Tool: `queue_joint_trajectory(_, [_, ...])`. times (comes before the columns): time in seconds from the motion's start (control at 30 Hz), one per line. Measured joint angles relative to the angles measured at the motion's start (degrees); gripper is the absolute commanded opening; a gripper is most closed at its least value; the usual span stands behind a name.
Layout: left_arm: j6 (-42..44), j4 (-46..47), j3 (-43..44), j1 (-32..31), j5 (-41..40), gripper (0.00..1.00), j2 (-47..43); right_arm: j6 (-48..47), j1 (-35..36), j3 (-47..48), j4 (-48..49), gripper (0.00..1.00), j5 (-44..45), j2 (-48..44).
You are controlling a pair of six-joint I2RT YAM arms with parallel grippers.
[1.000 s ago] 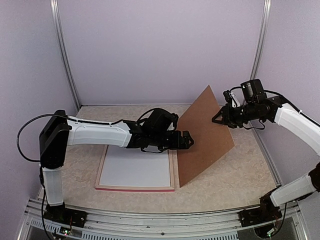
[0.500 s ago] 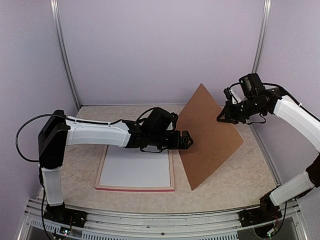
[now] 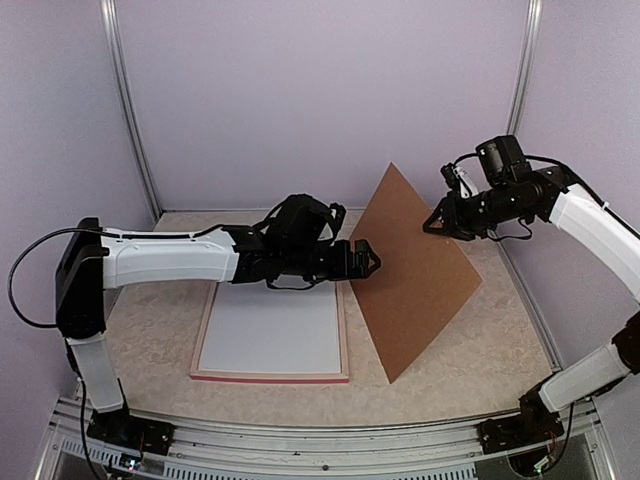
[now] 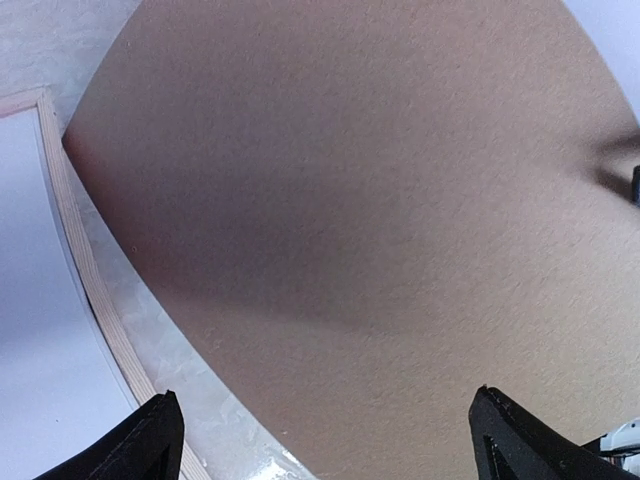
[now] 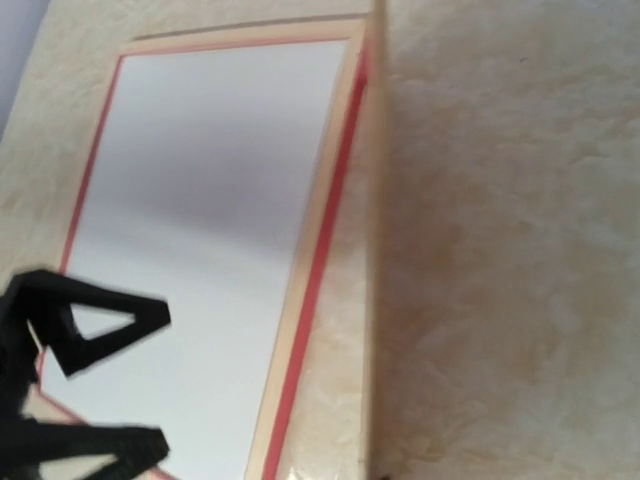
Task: Put the photo into the frame
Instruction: Turn over the backboard.
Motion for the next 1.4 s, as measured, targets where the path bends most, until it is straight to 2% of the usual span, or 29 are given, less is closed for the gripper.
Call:
queue_joint_trajectory(0.4, [-0.07, -1.68, 0.28, 0.68, -0.02, 0.99, -6.49, 3.48, 10.69, 4.02, 1.44, 0.45, 0.72, 0.90])
queue_joint_trajectory(0.57, [-1.57, -2.21, -0.24, 1.51, -0.13, 0.99, -7.93, 4.68, 15.61, 5.90, 3.15, 0.47, 1.29, 2.34])
queue_joint_trajectory(0.9, [-7.39, 1.20, -7.08, 3.19, -1.31, 0.99, -18.91, 6.29, 20.83, 5.90, 7.21, 0.48, 0.83, 6.60])
queue_joint_trajectory(1.4, [-9.73, 3.32, -7.17, 5.14, 0.52, 0.99, -19.63, 7.82, 25.22, 7.41, 11.54, 0.52, -0.17, 10.40])
